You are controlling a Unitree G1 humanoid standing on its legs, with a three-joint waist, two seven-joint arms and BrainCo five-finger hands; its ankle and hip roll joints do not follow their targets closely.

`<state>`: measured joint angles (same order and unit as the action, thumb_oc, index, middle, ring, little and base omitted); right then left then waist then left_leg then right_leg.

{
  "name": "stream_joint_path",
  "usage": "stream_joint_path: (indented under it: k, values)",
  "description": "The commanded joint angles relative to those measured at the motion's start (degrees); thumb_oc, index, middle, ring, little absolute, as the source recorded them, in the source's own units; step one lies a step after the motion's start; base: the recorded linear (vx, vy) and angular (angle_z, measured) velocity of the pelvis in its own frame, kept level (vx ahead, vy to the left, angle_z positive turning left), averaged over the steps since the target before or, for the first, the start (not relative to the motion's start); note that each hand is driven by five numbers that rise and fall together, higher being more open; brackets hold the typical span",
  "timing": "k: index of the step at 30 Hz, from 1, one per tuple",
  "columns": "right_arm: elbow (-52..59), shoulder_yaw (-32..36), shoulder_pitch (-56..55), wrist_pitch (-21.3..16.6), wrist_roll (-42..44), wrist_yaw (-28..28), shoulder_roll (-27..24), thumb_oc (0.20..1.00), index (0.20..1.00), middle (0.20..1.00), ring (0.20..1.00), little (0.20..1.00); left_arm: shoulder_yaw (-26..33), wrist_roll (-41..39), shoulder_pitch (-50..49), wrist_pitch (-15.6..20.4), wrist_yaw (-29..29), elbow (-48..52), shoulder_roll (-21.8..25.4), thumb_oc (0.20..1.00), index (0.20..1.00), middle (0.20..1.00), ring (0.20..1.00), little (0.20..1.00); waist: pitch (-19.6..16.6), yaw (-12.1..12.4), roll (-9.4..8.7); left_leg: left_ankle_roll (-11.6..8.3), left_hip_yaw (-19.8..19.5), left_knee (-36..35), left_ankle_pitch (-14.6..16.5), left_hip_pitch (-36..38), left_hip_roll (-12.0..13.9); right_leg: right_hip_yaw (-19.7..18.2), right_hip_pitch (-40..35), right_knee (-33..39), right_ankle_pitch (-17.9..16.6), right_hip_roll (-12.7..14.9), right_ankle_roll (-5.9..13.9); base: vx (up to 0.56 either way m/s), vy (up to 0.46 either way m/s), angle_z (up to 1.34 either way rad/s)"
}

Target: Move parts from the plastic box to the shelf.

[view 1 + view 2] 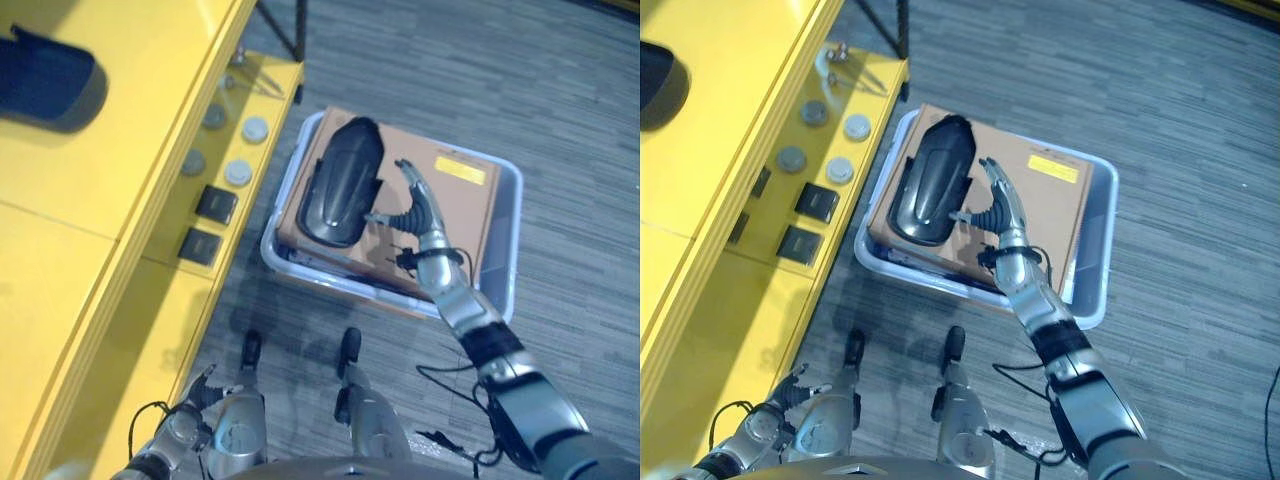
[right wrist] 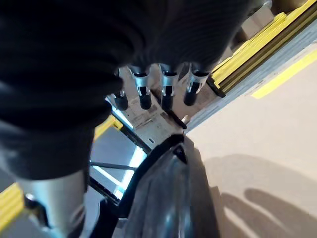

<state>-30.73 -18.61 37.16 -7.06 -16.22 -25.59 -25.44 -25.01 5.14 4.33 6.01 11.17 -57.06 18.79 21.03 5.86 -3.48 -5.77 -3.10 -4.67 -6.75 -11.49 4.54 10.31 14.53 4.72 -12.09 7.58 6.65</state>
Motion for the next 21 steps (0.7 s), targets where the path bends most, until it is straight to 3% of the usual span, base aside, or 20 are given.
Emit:
stream_joint_path:
  k: [1,9,21]
  values:
    - [1.2,-0.3,3.8,-0.6,-1.0,-4.4,-3.1,1.0,1.0,1.0,1.0,1.0,-2.1,-1.5,0.5,1.6,1.4,-0.2,-1.7,1.0,1.0,1.0,1.0,1.0,0.5,0.9,-0.94,5.83,0.7,8.8,10.9,-2.6,-3.6,-0.5,-3.0,0.3,7.0,0.2,2.99,-0.03,0.012,0.17]
    - [-17.7,-1.5,14.5,2.1,5.7,-6.8,-1.8,1.0,1.0,1.0,1.0,1.0,-2.7,-4.3,1.7,1.6,2.4,-1.1,-1.1,1.0,1.0,1.0,1.0,1.0,2.6,3.6,-0.8,5.73,-0.7,10.5,10.9,-6.1,-4.8,0.7,-1.3,0.3,6.0,0.6,3.34,-0.03,0.027,0.11]
    - [-21.5,1.5,10.2,4.0,5.6,-11.8,1.2,1.0,1.0,1.0,1.0,1.0,-2.4,-6.0,1.9,1.9,4.4,-1.4,-2.7,1.0,1.0,1.0,1.0,1.0,3.0,3.6,0.97,6.07,-1.4,10.3,10.7,-6.9,-6.2,1.5,-0.5,0.3,5.5,1.6,3.69,-0.02,0.022,0.01]
